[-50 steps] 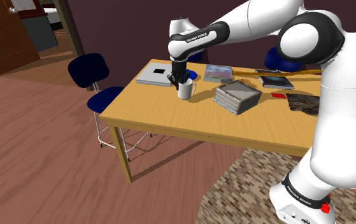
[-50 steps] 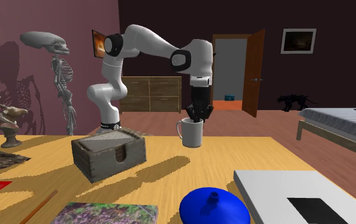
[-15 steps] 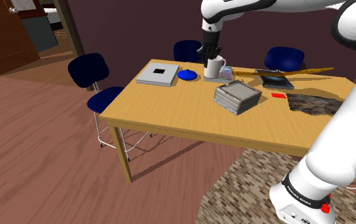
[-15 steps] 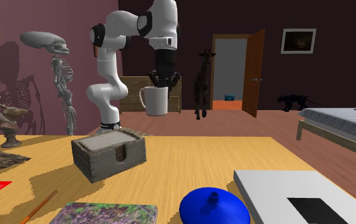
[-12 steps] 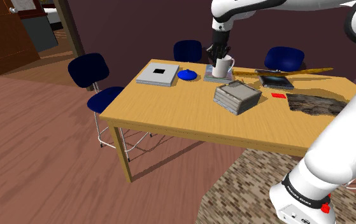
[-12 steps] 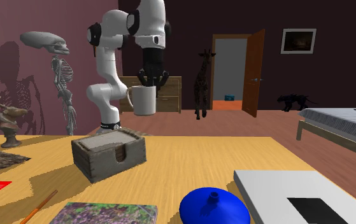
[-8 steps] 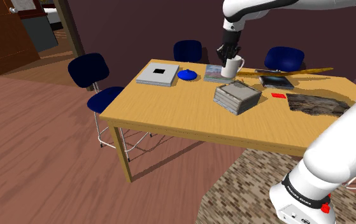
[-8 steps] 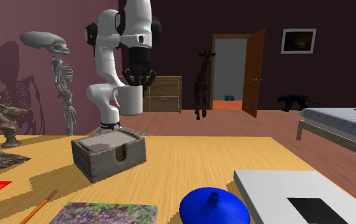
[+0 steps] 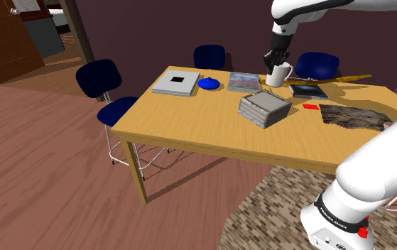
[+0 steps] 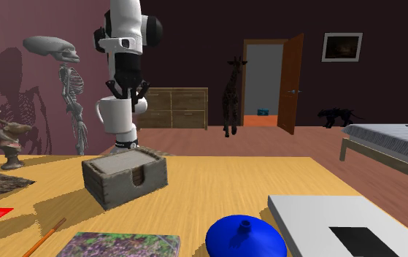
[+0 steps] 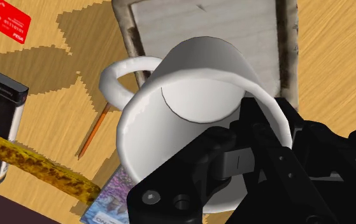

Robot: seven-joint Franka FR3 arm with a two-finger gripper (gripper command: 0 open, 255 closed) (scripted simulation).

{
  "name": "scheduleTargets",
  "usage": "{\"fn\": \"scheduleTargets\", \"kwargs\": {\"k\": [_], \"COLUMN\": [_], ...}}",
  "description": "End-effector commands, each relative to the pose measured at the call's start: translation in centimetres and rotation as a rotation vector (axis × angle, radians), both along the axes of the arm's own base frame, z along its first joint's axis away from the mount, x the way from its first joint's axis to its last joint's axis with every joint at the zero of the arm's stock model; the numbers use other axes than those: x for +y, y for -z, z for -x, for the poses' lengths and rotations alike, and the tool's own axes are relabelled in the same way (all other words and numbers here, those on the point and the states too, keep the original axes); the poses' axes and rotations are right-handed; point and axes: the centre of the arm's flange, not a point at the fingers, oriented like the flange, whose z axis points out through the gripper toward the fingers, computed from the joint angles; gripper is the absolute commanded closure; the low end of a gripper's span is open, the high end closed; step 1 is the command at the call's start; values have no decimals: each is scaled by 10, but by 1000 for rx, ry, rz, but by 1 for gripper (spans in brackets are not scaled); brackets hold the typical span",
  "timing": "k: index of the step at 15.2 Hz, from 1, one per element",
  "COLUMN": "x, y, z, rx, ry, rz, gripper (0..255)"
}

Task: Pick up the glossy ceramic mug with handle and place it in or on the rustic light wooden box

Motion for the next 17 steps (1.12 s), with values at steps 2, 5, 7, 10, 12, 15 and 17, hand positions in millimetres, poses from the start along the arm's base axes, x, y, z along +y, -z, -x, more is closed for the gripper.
{"fn": "scheduleTargets", "kwargs": {"k": [2, 5, 7, 10, 12, 15, 17], "x": [-4, -4, -4, -4, -4, -4, -4], "y": [13, 29, 40, 55, 66, 82, 87], "z": [2, 2, 2, 2, 2, 2, 2], "rx": [0, 0, 0, 0, 0, 0, 0], "ry": [-2, -2, -2, -2, -2, -2, -2], "rz": [0, 0, 0, 0, 0, 0, 0], "gripper": [255, 255, 255, 255, 255, 255, 255]}}
